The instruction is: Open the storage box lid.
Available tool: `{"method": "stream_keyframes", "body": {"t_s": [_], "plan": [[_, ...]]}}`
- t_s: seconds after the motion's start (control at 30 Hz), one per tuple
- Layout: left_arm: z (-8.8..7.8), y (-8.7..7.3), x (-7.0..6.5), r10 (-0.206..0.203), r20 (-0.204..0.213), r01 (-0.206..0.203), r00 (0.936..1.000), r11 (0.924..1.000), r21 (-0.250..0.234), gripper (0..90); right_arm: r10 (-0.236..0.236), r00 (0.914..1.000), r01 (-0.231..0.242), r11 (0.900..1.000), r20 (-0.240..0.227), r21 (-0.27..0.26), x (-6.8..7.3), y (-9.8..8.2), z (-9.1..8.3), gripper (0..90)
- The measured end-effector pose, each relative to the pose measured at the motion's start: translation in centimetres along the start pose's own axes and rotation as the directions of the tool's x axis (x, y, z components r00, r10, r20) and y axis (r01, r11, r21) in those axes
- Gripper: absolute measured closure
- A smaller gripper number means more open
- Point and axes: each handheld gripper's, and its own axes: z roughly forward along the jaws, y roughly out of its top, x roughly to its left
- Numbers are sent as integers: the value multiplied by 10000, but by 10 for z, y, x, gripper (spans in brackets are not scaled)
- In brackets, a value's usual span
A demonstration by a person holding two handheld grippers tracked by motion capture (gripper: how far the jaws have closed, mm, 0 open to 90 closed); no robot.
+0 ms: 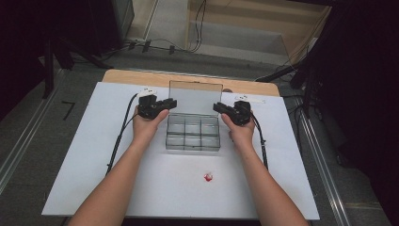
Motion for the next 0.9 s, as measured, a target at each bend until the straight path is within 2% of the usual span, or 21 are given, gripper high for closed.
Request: {"method": "stream_keyframes", "body": {"t_s": [0.03, 0.1, 0.2, 0.33, 0.5, 0.53, 0.57, 0.7, 0.83, 0.9], "plan": [[1, 0, 1, -74, 33, 74, 10000, 10000, 8, 712, 285, 9995, -284, 9996, -119, 75, -2, 0, 2, 726], [2, 0, 3, -213, 145, 212, 9997, 9998, 48, 712, 219, 9996, -218, 9997, -161, 90, -4, 0, 3, 725], [4, 1, 6, -319, 218, 316, 9993, 9994, 145, 704, 358, 9990, -354, 9993, -283, 150, -6, 0, 4, 725], [7, 2, 5, -206, 51, 205, 9998, 9992, 334, 677, 519, 9979, -515, 9986, -374, 123, -9, -1, 7, 721], [11, 4, 5, -246, -131, 254, 9996, 9975, 654, 648, 739, 9966, -734, 9972, -363, 147, -10, -2, 10, 703], [11, 4, 5, -334, -130, 342, 9994, 9968, 729, 642, 820, 9958, -813, 9965, -408, 167, -11, -2, 11, 702], [12, 4, 6, -509, -115, 517, 9986, 9955, 795, 637, 1176, 9920, -1167, 9929, -469, 208, -13, -3, 12, 698], [16, 4, 6, -573, -325, 606, 9978, 9921, 1095, 598, 1200, 9923, -1188, 9922, -305, 386, -13, -5, 16, 665], [17, 3, 7, -716, -378, 755, 9967, 9906, 1137, 594, 1269, 9915, -1256, 9911, -285, 435, -14, -6, 16, 658], [17, 2, 6, -641, -455, 692, 9969, 9900, 1230, 585, 1160, 9931, -1151, 9923, -169, 460, -13, -6, 17, 647]]}}
